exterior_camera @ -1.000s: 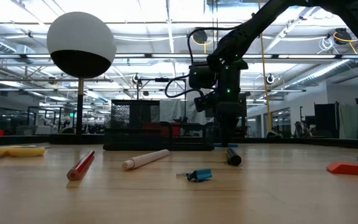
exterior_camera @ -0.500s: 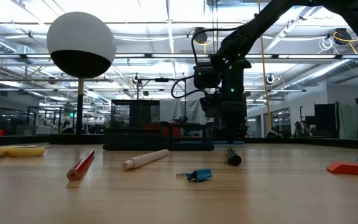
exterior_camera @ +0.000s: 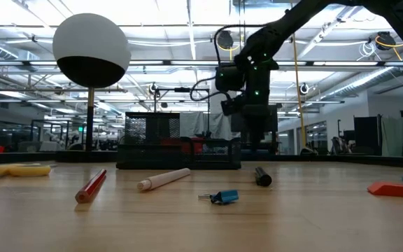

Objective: Pick and place office supplies into organizer
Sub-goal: Put the blue pencil into the black organizer

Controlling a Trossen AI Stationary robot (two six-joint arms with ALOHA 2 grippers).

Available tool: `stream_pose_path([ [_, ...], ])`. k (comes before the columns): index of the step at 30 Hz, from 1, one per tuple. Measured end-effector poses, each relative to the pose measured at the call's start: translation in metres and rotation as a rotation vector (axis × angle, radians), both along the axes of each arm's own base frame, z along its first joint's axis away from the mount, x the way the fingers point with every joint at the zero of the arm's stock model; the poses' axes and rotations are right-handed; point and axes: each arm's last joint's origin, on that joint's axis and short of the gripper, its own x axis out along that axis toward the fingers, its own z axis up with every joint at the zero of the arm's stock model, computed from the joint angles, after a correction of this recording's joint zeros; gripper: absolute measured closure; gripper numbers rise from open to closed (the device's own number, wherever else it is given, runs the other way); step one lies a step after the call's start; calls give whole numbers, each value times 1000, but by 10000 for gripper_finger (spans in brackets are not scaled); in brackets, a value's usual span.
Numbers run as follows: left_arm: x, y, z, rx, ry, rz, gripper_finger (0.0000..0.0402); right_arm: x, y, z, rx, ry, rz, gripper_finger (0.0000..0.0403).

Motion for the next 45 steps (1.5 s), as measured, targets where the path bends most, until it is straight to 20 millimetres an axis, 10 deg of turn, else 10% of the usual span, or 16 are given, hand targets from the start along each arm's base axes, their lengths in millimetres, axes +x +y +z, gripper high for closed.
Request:
stream_pose_path([
  [34,0,2,0,174,22,101,303,24,-28,93,65,-392,-240,390],
  [45,-1,9,-1,133,28,159,204,18,-36,135,157,-683,-320,390],
])
